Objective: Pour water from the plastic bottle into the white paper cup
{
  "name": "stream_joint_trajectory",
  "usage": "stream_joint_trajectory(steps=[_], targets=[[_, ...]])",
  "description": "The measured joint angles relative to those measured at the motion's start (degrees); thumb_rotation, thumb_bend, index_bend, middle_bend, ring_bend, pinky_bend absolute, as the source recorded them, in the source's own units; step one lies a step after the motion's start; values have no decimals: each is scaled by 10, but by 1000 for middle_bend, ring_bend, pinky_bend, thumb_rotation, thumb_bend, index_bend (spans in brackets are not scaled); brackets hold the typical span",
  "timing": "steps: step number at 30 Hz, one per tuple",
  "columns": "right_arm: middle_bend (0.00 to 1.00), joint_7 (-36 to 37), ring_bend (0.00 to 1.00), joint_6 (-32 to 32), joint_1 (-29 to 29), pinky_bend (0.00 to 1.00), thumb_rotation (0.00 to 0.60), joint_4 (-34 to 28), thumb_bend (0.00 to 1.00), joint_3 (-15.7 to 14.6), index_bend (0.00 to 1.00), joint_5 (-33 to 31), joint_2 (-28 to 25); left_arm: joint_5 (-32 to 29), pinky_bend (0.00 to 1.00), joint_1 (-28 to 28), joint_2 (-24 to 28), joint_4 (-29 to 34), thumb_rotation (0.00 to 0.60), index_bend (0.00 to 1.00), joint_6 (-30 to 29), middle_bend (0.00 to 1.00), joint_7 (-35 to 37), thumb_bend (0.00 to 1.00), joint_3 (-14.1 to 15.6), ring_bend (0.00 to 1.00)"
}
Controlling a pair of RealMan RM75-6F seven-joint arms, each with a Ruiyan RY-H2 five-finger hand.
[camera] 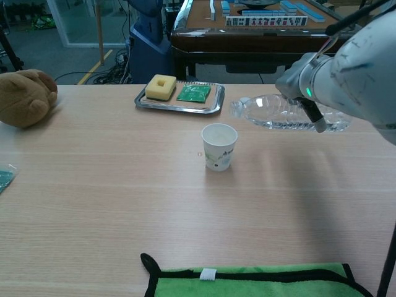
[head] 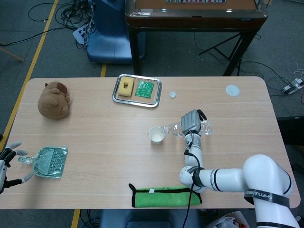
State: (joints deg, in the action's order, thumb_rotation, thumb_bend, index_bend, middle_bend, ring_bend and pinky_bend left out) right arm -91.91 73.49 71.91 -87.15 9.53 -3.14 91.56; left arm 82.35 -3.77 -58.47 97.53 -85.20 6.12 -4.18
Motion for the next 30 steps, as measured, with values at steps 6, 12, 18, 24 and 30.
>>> stream_joint_trajectory(steps=[6, 12, 18, 24, 30], targets=[[627, -17, 507, 8, 1, 503, 600, 4, 244, -1, 622, -3, 6, 1, 494, 0, 0, 0, 600, 380, 0, 190, -1, 68, 0, 272], [627, -23, 507, 10, -1, 503, 600, 6, 246, 4, 622, -4, 9, 0, 494, 0, 0, 0, 600, 380, 0, 190, 1, 68, 0, 272], [628, -30, 507, 14, 0, 504, 600, 7, 249, 9, 622, -3, 11, -1, 494, 0, 1, 0, 600, 380, 1, 190, 2, 69, 0, 272], [629, -39, 508, 19, 0, 505, 600, 6, 249, 12, 621, -4, 13, -1, 494, 0, 1, 1, 600, 380, 1, 190, 2, 68, 0, 272], [628, -48, 508, 23, 0, 505, 600, 8, 250, 13, 622, -4, 15, -1, 494, 0, 1, 1, 600, 380, 1, 190, 2, 68, 0, 272]])
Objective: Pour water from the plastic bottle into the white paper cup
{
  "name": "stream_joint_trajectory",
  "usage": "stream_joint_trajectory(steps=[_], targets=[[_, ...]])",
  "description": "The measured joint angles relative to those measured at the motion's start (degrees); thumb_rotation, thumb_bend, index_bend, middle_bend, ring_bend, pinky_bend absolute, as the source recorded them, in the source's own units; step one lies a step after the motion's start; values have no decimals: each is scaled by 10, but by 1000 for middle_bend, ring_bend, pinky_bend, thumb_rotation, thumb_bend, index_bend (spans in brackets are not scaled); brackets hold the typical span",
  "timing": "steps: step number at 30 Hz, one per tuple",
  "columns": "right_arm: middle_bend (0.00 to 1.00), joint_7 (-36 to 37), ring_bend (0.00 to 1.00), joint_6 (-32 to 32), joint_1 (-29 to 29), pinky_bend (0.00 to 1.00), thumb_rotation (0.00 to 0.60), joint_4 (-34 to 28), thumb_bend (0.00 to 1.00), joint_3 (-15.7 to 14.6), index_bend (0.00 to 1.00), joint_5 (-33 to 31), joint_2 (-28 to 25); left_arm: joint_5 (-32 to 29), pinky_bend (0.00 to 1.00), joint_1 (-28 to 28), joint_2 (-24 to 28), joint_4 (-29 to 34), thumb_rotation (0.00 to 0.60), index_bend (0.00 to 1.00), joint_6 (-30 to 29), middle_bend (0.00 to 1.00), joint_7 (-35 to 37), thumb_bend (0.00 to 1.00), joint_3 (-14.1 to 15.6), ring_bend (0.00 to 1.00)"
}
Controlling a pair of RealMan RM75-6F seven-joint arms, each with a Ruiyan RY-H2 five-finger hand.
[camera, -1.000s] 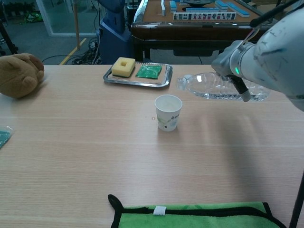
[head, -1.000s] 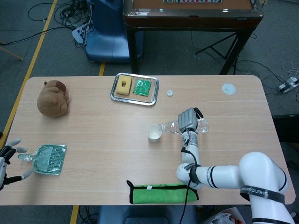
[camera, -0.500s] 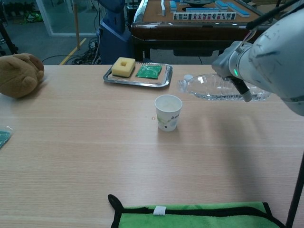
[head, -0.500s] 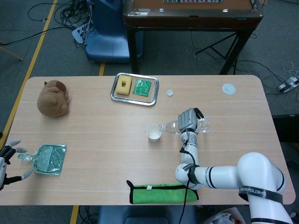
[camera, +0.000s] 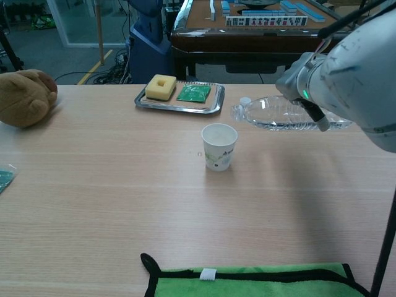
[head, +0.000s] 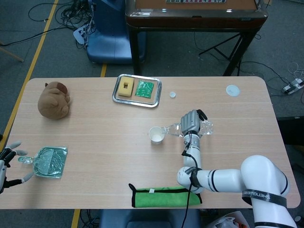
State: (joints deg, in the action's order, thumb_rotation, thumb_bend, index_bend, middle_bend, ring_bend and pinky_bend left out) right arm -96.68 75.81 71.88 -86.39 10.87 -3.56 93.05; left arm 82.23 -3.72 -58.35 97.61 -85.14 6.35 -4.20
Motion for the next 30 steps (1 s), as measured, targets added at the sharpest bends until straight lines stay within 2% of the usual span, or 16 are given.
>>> stream_joint_trajectory(steps=[30], targets=[[629, -27, 508, 10, -6, 505, 600, 6, 252, 9, 622, -1, 8, -2, 494, 0, 0, 0, 600, 380, 1, 190, 0, 68, -1, 272]])
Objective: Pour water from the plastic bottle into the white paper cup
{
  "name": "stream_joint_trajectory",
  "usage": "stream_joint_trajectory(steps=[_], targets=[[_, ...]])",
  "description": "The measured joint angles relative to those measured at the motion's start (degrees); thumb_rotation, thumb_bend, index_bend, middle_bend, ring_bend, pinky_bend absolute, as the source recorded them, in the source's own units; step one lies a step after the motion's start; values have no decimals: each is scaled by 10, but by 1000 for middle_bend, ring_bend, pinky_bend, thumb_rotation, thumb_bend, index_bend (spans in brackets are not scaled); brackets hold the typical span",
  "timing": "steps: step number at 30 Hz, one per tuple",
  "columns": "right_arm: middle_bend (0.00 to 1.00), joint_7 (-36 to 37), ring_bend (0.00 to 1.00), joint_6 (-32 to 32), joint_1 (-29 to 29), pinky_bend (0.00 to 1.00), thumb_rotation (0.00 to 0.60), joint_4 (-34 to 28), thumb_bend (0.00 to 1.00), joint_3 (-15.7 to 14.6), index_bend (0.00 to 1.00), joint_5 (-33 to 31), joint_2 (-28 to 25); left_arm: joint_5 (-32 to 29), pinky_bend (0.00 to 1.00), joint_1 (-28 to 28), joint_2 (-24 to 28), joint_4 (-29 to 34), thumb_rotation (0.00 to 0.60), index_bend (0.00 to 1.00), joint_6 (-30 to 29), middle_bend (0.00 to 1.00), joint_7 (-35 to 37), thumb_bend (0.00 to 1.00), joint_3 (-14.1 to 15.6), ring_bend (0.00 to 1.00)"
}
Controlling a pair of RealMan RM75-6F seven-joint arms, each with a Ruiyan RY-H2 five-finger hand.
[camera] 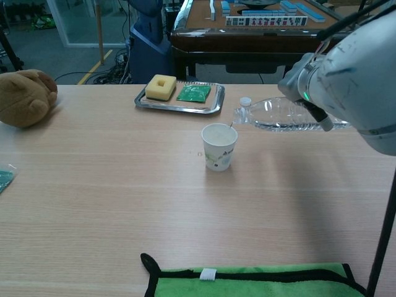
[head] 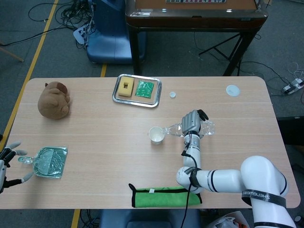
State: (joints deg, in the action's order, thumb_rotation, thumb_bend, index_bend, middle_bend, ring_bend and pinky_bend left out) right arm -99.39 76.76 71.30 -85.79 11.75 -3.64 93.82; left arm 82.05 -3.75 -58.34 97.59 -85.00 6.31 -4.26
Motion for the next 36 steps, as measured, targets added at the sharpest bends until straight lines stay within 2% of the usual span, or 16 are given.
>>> stream_joint_trajectory(steps=[36], targets=[[629, 8, 508, -7, -13, 505, 600, -3, 254, 7, 621, 12, -2, -1, 494, 0, 0, -1, 600, 380, 2, 190, -2, 68, 1, 272]])
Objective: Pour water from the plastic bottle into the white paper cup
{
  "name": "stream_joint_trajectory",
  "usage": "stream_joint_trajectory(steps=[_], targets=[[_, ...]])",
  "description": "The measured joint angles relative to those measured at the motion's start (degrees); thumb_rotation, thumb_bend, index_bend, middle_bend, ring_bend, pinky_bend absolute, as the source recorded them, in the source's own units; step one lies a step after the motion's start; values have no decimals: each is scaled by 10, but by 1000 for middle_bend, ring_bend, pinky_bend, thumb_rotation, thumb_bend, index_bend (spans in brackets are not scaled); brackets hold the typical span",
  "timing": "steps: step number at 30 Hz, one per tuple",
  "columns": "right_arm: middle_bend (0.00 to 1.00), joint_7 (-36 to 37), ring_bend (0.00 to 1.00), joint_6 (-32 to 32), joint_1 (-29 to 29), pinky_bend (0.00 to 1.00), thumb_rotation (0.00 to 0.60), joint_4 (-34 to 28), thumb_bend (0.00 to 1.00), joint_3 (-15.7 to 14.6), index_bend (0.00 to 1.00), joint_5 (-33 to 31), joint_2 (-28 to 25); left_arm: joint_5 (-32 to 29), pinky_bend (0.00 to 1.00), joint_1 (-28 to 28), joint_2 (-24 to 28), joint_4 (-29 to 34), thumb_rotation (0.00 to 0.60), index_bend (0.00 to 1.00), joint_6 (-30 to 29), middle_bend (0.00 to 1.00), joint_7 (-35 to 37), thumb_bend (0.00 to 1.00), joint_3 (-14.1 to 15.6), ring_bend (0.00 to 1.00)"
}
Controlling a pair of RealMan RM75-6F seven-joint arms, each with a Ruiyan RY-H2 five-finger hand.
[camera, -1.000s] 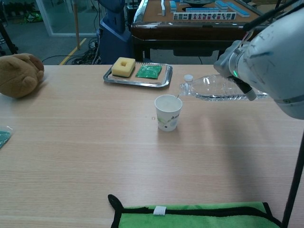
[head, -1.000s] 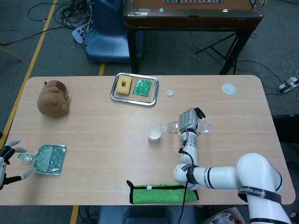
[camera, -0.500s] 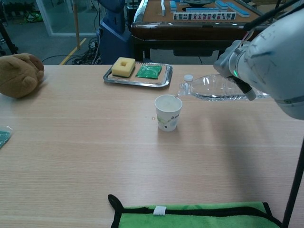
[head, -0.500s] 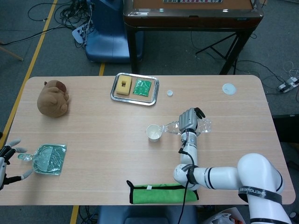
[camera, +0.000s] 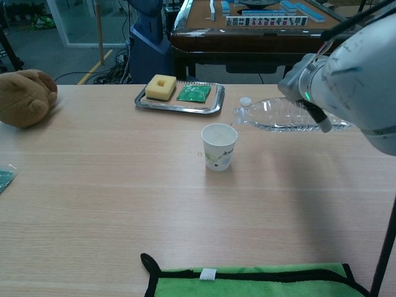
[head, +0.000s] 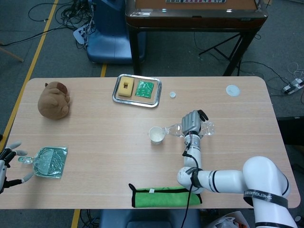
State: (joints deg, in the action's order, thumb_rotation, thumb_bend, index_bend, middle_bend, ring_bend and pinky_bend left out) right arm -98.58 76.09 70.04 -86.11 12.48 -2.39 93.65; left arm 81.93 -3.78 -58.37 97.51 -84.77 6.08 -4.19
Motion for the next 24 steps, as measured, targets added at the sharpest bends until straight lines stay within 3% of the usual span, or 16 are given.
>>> stream_joint_trajectory(steps=[10, 24], targets=[[641, 63, 517, -38, -25, 512, 600, 9, 254, -4, 633, 32, -2, 0, 494, 0, -1, -1, 600, 380, 1, 190, -2, 68, 1, 272], [640, 235, 517, -116, -85, 512, 600, 19, 253, -14, 633, 126, -17, 0, 494, -1, -3, -3, 600, 380, 4, 190, -7, 68, 2, 272]])
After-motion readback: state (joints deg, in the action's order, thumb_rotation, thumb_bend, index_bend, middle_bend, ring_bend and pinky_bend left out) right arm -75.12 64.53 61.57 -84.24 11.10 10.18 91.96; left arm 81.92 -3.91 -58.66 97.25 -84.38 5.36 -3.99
